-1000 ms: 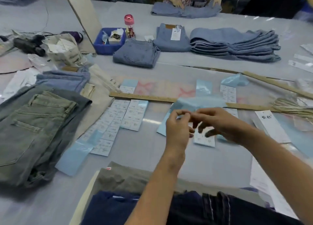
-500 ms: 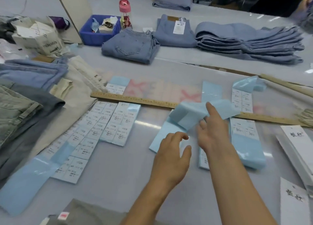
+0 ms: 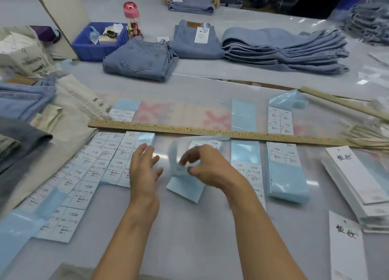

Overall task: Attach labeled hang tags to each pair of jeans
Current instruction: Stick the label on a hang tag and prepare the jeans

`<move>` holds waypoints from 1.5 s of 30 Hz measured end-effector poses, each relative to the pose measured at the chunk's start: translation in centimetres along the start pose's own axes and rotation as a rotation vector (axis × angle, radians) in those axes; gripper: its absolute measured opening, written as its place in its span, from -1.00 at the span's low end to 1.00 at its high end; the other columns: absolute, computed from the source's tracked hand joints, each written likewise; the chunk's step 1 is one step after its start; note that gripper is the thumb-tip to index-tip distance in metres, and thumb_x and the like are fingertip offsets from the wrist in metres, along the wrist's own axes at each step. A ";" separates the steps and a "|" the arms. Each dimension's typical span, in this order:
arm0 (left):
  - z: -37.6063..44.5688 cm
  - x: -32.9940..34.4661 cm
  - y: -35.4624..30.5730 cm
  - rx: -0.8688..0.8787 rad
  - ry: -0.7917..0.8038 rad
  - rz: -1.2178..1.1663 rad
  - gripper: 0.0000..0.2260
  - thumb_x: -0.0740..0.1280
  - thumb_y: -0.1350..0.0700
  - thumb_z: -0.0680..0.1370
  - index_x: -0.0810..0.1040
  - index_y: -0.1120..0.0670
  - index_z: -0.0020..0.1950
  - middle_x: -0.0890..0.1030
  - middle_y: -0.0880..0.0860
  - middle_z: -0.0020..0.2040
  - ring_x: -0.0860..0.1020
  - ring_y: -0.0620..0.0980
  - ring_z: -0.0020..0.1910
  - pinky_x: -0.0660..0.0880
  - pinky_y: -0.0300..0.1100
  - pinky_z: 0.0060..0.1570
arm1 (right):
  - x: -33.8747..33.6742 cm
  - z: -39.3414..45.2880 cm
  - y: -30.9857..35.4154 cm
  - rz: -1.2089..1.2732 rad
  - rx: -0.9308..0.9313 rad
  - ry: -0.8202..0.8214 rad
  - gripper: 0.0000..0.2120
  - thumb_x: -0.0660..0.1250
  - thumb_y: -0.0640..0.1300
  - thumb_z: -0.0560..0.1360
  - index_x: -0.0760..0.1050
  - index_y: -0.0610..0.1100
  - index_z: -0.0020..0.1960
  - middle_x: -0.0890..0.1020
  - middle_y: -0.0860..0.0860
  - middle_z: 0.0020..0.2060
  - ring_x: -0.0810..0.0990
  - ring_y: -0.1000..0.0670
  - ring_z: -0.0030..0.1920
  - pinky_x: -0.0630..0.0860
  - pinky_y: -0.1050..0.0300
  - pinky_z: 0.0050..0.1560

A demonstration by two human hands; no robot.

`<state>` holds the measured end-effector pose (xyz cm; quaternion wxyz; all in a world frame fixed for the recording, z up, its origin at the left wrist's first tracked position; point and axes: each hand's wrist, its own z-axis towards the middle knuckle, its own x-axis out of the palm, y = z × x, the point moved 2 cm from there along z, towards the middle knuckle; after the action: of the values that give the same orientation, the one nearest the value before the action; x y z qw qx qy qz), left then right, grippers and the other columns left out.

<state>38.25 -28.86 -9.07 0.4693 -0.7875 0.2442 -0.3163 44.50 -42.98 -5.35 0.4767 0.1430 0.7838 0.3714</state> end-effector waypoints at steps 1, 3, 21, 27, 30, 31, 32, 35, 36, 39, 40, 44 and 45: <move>0.1 -0.2 -0.2 -0.009 0.000 -0.027 -0.73 0.27 -0.04 0.67 0.50 -0.06 0.36 0.59 -0.04 0.29 0.56 -0.06 0.28 0.49 -0.04 0.29 | 0.1 -0.2 0.2 -0.174 -0.006 0.114 -0.65 0.30 -0.35 0.47 0.66 0.05 0.01 0.65 -0.01 0.10 0.58 0.00 0.14 0.54 0.13 0.12; 0.1 -0.3 -0.4 0.002 0.048 -0.027 -0.67 0.24 -0.11 0.67 0.49 -0.08 0.41 0.61 -0.05 0.30 0.55 -0.08 0.30 0.44 -0.06 0.34 | 0.6 -0.7 0.1 -0.376 0.027 0.290 -0.68 0.25 -0.33 0.51 0.57 -0.04 0.17 0.60 -0.05 0.16 0.52 -0.11 0.15 0.45 0.11 0.09; 0.2 -0.9 -0.4 0.174 0.198 0.703 -0.56 0.10 -0.25 0.67 0.56 -0.03 -0.20 0.69 -0.05 -0.33 0.53 0.04 -0.55 0.42 -0.14 -0.31 | 2.8 0.2 -1.4 -0.306 0.065 0.207 -0.97 0.33 -0.21 0.53 0.53 -0.12 -0.03 0.61 -0.05 -0.06 0.58 -0.09 -0.05 0.53 0.07 -0.11; 0.6 -0.8 0.0 0.257 0.213 0.867 -0.62 0.26 -0.25 0.61 0.65 -0.13 -0.30 0.64 -0.17 -0.26 0.57 -0.20 -0.22 0.43 -0.21 -0.21 | 3.4 -0.1 -0.9 -0.317 0.039 0.461 -0.80 0.34 -0.09 0.57 0.43 -0.07 -0.20 0.49 0.06 -0.26 0.46 0.01 -0.23 0.34 0.17 -0.28; 0.0 -0.2 0.0 0.345 0.296 0.816 -0.56 0.30 -0.20 0.61 0.59 -0.03 -0.40 0.66 -0.11 -0.32 0.58 -0.18 -0.29 0.39 -0.35 -0.29 | 3.5 -0.1 -0.5 -0.322 0.014 0.445 -0.86 0.32 -0.08 0.60 0.47 -0.11 -0.09 0.53 -0.01 -0.21 0.49 -0.06 -0.14 0.36 0.12 -0.22; -0.1 -0.2 -0.1 0.341 0.304 0.811 -0.54 0.31 -0.17 0.62 0.58 -0.02 -0.44 0.66 -0.09 -0.35 0.59 -0.17 -0.33 0.39 -0.31 -0.29 | 3.5 -0.1 -0.5 -0.319 0.005 0.438 -0.87 0.32 -0.07 0.60 0.48 -0.09 -0.10 0.54 -0.02 -0.21 0.49 -0.06 -0.15 0.37 0.12 -0.23; 0.0 -0.2 -0.1 0.324 0.302 0.820 -0.53 0.32 -0.15 0.62 0.56 -0.01 -0.46 0.66 -0.09 -0.38 0.58 -0.18 -0.37 0.39 -0.26 -0.29 | 3.4 -0.2 -0.5 -0.324 0.000 0.437 -0.87 0.34 -0.07 0.59 0.48 -0.06 -0.12 0.54 -0.01 -0.24 0.49 -0.05 -0.18 0.37 0.13 -0.26; 0.4 -0.6 0.0 0.266 0.298 0.876 -0.53 0.33 -0.12 0.62 0.55 0.13 -0.40 0.64 0.00 -0.42 0.53 -0.14 -0.43 0.42 -0.16 -0.27 | 3.2 -0.3 -0.5 -0.316 -0.005 0.431 -0.91 0.34 -0.17 0.55 0.58 -0.02 -0.08 0.55 0.03 -0.26 0.50 -0.04 -0.16 0.40 0.13 -0.21; 0.5 -0.7 0.1 0.242 0.302 0.920 -0.52 0.32 -0.14 0.61 0.55 0.18 -0.36 0.63 0.06 -0.40 0.51 -0.12 -0.44 0.42 -0.13 -0.25 | 3.1 -0.3 -0.5 -0.314 -0.008 0.423 -0.83 0.32 -0.25 0.54 0.63 -0.03 0.00 0.57 0.03 -0.21 0.50 -0.03 -0.14 0.41 0.14 -0.16; 0.8 -1.0 0.6 0.170 0.315 1.080 -0.52 0.27 -0.19 0.61 0.59 0.15 -0.30 0.65 0.02 -0.36 0.57 -0.03 -0.34 0.50 -0.11 -0.18 | 3.2 -0.3 -0.5 -0.304 -0.010 0.407 -0.70 0.28 -0.37 0.50 0.60 0.02 -0.04 0.58 0.04 -0.15 0.53 -0.02 -0.08 0.44 0.14 -0.10; 0.8 -1.0 0.7 0.142 0.318 1.115 -0.53 0.25 -0.21 0.61 0.62 0.10 -0.30 0.65 -0.01 -0.37 0.59 -0.02 -0.30 0.52 -0.11 -0.15 | 3.2 -0.3 -0.5 -0.310 -0.014 0.406 -0.71 0.29 -0.36 0.50 0.58 0.03 -0.07 0.59 0.04 -0.15 0.54 -0.02 -0.08 0.47 0.14 -0.09; 0.3 -1.0 0.5 0.019 0.402 1.235 -0.53 0.20 -0.28 0.60 0.69 -0.02 -0.26 0.68 -0.06 -0.27 0.60 -0.04 -0.25 0.53 -0.11 -0.21 | 2.8 0.1 -0.8 -0.240 0.043 0.231 -0.79 0.30 -0.32 0.47 0.61 -0.04 -0.13 0.64 0.04 -0.17 0.61 -0.04 -0.06 0.58 0.08 -0.06; 0.1 -1.0 0.6 -0.004 0.447 1.266 -0.55 0.20 -0.28 0.59 0.70 -0.04 -0.22 0.66 -0.10 -0.22 0.59 -0.07 -0.22 0.52 -0.13 -0.24 | 2.3 0.2 -1.1 -0.215 0.080 0.089 -0.80 0.29 -0.30 0.46 0.61 -0.04 -0.12 0.65 0.03 -0.13 0.62 -0.05 -0.04 0.58 0.07 -0.05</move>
<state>37.63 -28.36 -9.91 0.5011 -0.4087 0.7508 -0.1348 43.66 -42.29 -7.70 0.4724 0.0602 0.8293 0.2924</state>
